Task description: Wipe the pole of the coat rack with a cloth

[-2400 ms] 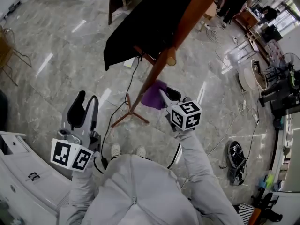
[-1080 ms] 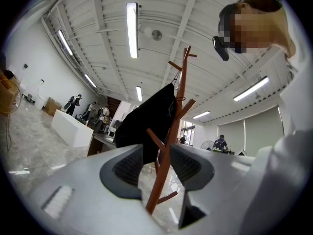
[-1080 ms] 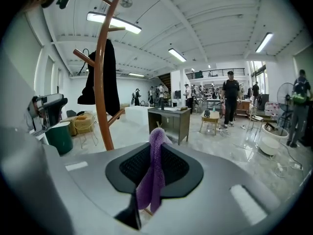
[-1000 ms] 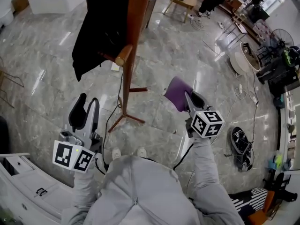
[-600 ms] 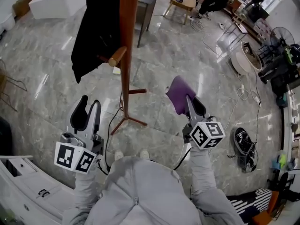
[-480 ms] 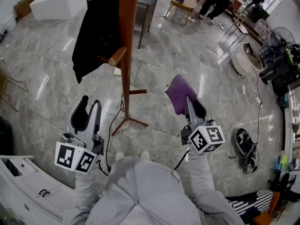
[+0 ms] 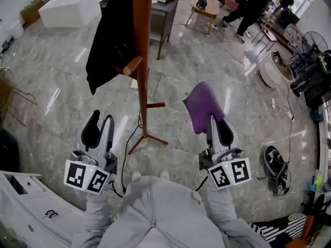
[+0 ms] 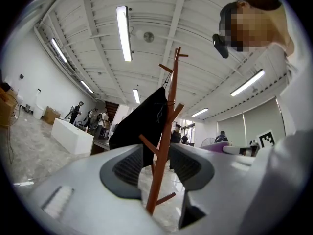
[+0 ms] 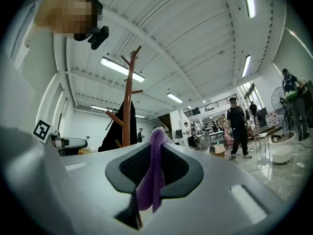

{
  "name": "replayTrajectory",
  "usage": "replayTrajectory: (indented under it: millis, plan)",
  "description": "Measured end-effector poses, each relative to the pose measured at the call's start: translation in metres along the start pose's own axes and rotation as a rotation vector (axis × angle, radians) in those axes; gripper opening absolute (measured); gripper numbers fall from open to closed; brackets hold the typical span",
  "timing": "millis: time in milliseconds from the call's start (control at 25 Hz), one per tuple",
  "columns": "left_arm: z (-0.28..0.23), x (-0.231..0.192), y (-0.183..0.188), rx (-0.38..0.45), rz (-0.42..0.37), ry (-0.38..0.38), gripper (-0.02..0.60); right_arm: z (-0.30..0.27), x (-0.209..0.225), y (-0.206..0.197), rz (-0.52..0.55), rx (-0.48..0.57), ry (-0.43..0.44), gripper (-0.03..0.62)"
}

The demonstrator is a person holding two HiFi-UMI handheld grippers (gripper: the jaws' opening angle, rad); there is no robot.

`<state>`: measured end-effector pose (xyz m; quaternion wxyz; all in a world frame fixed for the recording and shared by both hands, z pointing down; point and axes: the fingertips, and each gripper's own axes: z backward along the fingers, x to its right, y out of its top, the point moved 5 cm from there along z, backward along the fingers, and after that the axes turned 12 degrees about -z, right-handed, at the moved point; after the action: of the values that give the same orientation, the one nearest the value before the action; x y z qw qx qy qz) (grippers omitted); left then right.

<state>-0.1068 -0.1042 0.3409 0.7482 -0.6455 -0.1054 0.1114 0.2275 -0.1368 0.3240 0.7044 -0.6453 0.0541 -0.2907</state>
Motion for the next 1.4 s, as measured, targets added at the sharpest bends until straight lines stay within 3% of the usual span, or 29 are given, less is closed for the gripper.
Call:
replayTrajectory:
  millis: [400,1400]
  plan:
    - [-0.002,0.001,-0.004,-0.006,-0.012,-0.006,0.178,0.011,-0.02,0.008,0.045,0.038,0.027,0.055]
    - [-0.019,-0.005,0.0,0.003,-0.03,-0.05,0.178,0.009,-0.013,0.001,0.084,0.029,-0.04,0.055]
